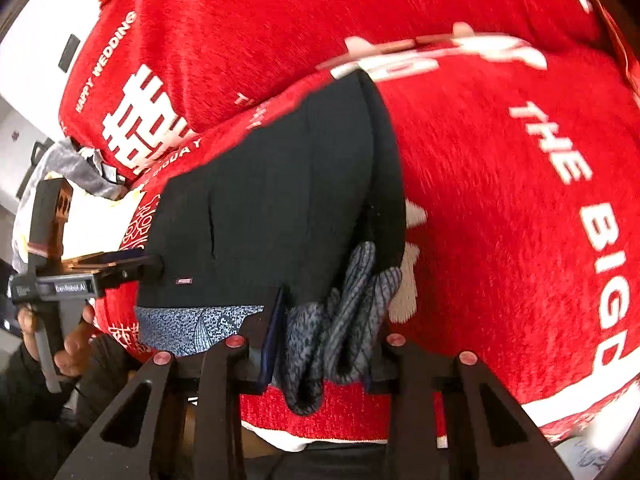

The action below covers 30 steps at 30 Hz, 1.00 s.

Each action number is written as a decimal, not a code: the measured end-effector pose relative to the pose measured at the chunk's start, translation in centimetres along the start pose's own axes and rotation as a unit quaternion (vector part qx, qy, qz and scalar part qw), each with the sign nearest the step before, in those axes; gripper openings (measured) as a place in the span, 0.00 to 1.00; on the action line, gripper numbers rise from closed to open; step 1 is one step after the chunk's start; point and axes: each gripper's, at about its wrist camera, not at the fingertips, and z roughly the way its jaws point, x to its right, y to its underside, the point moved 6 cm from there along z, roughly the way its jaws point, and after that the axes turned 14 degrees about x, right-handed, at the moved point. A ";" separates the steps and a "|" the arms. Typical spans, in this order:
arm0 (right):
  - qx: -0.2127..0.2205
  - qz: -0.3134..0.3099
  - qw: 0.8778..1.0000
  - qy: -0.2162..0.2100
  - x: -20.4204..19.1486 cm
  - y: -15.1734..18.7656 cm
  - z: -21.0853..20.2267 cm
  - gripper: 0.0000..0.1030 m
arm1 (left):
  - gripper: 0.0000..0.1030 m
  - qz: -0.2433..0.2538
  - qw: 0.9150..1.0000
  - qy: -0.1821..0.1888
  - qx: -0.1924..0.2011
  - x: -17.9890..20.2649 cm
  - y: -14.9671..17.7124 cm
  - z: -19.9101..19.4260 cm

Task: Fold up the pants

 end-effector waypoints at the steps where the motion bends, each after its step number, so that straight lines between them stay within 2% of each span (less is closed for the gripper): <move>1: 0.000 -0.009 1.000 0.006 -0.3 0.0 -0.3 0.37 | 0.95 -0.006 1.000 0.003 0.001 -0.1 -0.1 -0.1; 2: -0.002 -0.013 1.000 0.015 -0.4 -0.2 -0.5 0.47 | 0.95 -0.011 1.000 0.004 0.005 -0.1 -0.3 -0.5; 3: 0.001 -0.018 0.999 0.034 -0.5 -0.7 -1.0 0.52 | 0.95 -0.014 1.000 0.002 0.016 -0.3 -0.8 -1.0; 6: 0.068 -0.072 0.989 0.111 -1.2 -3.2 -3.9 0.58 | 0.95 -0.028 0.998 -0.023 0.055 -1.0 -2.7 -2.3; 7: 0.093 -0.098 0.983 0.121 -2.3 -4.3 -4.6 0.61 | 0.95 -0.036 0.997 -0.028 0.059 -1.1 -3.2 -2.2; 10: 0.097 -0.159 0.977 0.106 -6.1 -6.3 -3.1 0.71 | 0.95 -0.050 0.997 -0.033 0.055 -0.6 -5.0 -0.7; 13: 0.078 -0.233 0.961 0.124 -8.2 -7.9 1.6 0.72 | 0.95 -0.042 0.996 -0.051 0.058 -0.4 -6.5 1.0; 14: 0.065 -0.233 0.962 0.127 -7.8 -8.4 3.1 0.72 | 0.95 -0.047 0.995 -0.066 0.055 -0.9 -6.8 1.8; 16: 0.039 -0.215 0.967 0.132 -6.3 -9.0 5.5 0.72 | 0.95 -0.062 0.995 -0.071 0.035 -2.0 -6.9 3.2; 19: -0.005 -0.172 0.977 0.123 -4.1 -8.9 8.8 0.73 | 0.96 -0.085 0.995 -0.054 0.000 -2.9 -6.1 4.9; 22: -0.006 -0.177 0.977 0.121 -2.7 -7.9 9.7 0.79 | 0.98 -0.069 0.996 -0.061 0.003 -2.6 -6.0 5.4; 26: -0.005 -0.146 0.982 0.119 -1.6 -7.7 10.0 0.90 | 1.00 -0.074 0.995 -0.064 0.003 -2.7 -5.8 6.2; 30: -0.011 -0.159 0.978 0.133 -1.9 -7.9 10.0 0.93 | 1.00 -0.059 0.996 -0.070 0.020 -2.5 -6.3 4.9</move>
